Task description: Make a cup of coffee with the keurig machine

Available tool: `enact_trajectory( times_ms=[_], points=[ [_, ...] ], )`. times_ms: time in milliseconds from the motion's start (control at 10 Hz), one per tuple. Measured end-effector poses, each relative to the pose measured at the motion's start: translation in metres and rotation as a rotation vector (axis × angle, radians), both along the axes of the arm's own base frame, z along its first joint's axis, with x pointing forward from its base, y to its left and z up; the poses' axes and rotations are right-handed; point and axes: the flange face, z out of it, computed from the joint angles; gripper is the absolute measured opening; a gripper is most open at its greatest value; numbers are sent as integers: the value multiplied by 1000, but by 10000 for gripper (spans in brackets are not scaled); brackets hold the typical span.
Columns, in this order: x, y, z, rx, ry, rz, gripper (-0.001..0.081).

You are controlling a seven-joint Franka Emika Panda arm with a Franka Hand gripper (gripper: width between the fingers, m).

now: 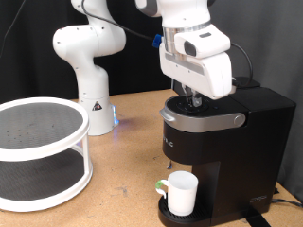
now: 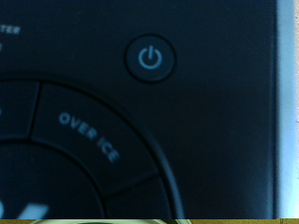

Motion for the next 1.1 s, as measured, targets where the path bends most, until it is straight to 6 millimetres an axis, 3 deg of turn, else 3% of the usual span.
enact_trajectory(
  times_ms=[500,1100],
  points=[
    [-13,17,-8,15,-10,36,1],
    [-18,15,-10,6,30,-17,1]
  ],
)
